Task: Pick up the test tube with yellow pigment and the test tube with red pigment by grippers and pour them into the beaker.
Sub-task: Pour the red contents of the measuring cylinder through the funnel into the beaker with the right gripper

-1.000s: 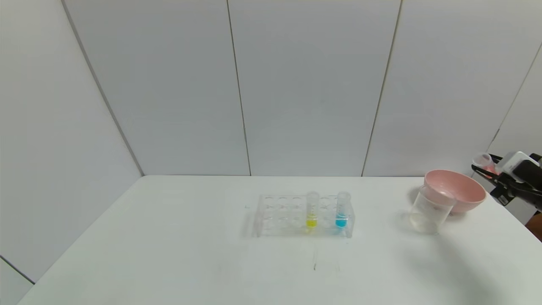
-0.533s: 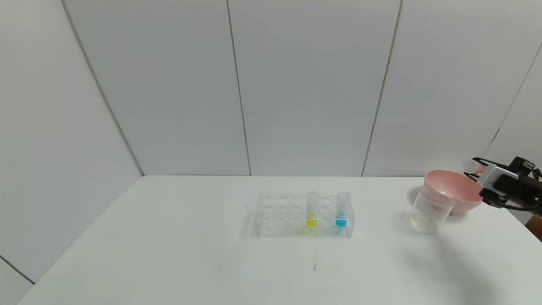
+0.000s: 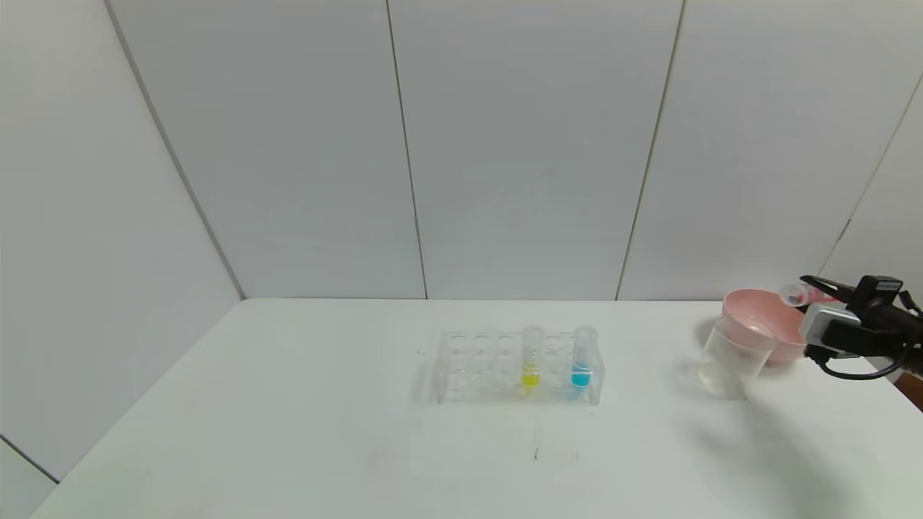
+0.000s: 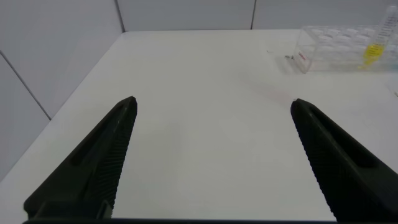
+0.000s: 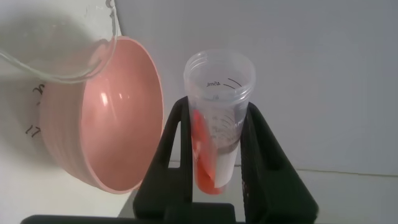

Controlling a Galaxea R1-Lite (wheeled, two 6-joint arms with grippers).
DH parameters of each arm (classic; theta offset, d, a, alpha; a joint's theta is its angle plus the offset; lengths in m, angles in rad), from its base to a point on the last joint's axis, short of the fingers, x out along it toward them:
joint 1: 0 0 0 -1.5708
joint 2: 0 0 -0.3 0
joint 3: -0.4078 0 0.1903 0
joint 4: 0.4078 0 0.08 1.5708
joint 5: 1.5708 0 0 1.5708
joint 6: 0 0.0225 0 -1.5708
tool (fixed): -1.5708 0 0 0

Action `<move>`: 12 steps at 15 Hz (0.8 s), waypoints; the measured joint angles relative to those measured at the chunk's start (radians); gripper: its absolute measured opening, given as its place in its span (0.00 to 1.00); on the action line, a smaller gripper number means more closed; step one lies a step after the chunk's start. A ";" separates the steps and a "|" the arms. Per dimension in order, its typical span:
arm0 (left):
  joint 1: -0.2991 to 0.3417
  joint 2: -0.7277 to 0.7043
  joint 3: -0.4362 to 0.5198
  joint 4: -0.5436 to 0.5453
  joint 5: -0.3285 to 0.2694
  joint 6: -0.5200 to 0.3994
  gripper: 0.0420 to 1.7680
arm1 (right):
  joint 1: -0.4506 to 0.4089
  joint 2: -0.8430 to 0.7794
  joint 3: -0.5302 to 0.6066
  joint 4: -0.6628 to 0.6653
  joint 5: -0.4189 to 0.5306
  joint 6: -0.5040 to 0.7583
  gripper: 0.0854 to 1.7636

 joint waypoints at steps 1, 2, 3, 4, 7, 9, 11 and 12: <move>0.000 0.000 0.000 0.000 0.000 0.000 1.00 | 0.002 0.001 0.000 0.000 -0.001 -0.027 0.25; 0.000 0.000 0.000 0.000 0.000 0.000 1.00 | 0.006 0.002 0.000 -0.001 -0.001 -0.051 0.25; 0.000 0.000 0.000 0.000 0.000 0.000 1.00 | 0.011 0.002 0.001 -0.001 -0.002 -0.073 0.25; 0.000 0.000 0.000 0.000 0.000 0.000 1.00 | 0.015 0.002 0.003 -0.001 -0.006 -0.087 0.25; 0.000 0.000 0.000 0.000 0.000 0.000 1.00 | 0.040 0.002 0.009 -0.004 -0.034 -0.097 0.25; 0.000 0.000 0.000 0.000 0.000 0.000 1.00 | 0.049 0.002 0.007 -0.007 -0.046 -0.125 0.25; 0.000 0.000 0.000 0.000 0.000 0.000 1.00 | 0.049 0.002 0.009 -0.007 -0.064 -0.173 0.25; 0.000 0.000 0.000 0.000 0.000 0.000 1.00 | 0.049 0.002 0.009 -0.007 -0.064 -0.181 0.25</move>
